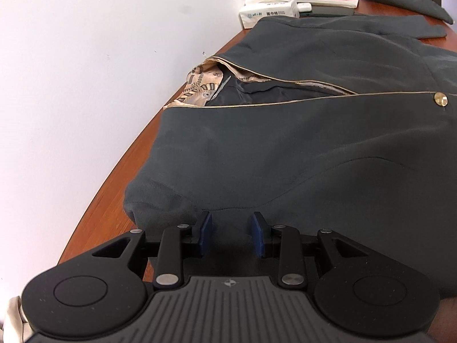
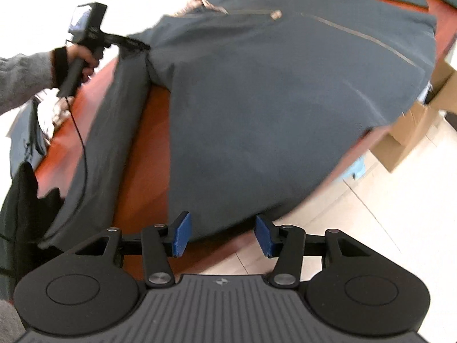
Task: Fold clothes
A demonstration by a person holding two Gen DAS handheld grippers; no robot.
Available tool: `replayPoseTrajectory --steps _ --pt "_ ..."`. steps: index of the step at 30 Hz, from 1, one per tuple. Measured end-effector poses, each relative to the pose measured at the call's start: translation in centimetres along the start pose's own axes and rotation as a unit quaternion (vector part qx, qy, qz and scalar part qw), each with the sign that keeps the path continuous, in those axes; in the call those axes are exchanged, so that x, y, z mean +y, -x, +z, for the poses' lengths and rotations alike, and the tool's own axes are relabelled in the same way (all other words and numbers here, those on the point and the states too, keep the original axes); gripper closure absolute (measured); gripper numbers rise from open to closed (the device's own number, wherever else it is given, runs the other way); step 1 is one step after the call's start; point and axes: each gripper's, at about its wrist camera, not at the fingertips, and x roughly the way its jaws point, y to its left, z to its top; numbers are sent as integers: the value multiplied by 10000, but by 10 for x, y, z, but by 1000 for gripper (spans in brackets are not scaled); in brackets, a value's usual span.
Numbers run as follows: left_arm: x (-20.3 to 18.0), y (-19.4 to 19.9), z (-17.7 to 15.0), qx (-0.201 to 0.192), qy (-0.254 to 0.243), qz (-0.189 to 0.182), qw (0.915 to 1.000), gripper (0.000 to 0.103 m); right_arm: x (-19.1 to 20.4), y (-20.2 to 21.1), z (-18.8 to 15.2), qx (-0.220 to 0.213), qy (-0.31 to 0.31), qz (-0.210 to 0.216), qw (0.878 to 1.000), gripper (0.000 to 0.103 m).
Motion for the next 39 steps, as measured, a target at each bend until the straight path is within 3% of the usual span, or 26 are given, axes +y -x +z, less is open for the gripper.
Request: replayPoseTrajectory --steps 5,8,14,17,18,19,25,29,32,35,39 --pt "-2 -7 -1 76 35 -8 10000 72 13 -11 -10 16 181 500 9986 47" --pt "-4 -8 -1 84 26 9 10000 72 25 -15 -19 13 472 563 9973 49" --pt "-3 -8 -2 75 27 -25 10000 72 41 -25 -25 -11 866 471 9951 76" --pt "-4 -9 -2 64 4 -18 10000 72 40 -24 -21 -181 843 305 9958 82" --pt "-4 -10 -2 60 -8 -17 10000 72 40 -23 -20 -234 847 247 9958 87" --pt "-4 -10 -2 53 -26 -19 10000 72 41 -24 -20 -242 850 240 9958 100" --pt "-2 -12 -1 70 -278 -45 9996 70 26 13 -1 -492 556 392 9965 102" --pt "3 -16 6 122 -501 47 9987 69 16 83 23 -937 256 607 9934 102" --pt "10 -19 9 126 -634 23 9979 69 13 110 35 -1020 184 679 9923 102" --pt "9 -21 8 118 -719 16 9973 69 7 101 29 -770 251 699 9943 102" --pt "3 -20 6 79 -754 122 9970 69 4 57 8 -99 534 626 9966 102"
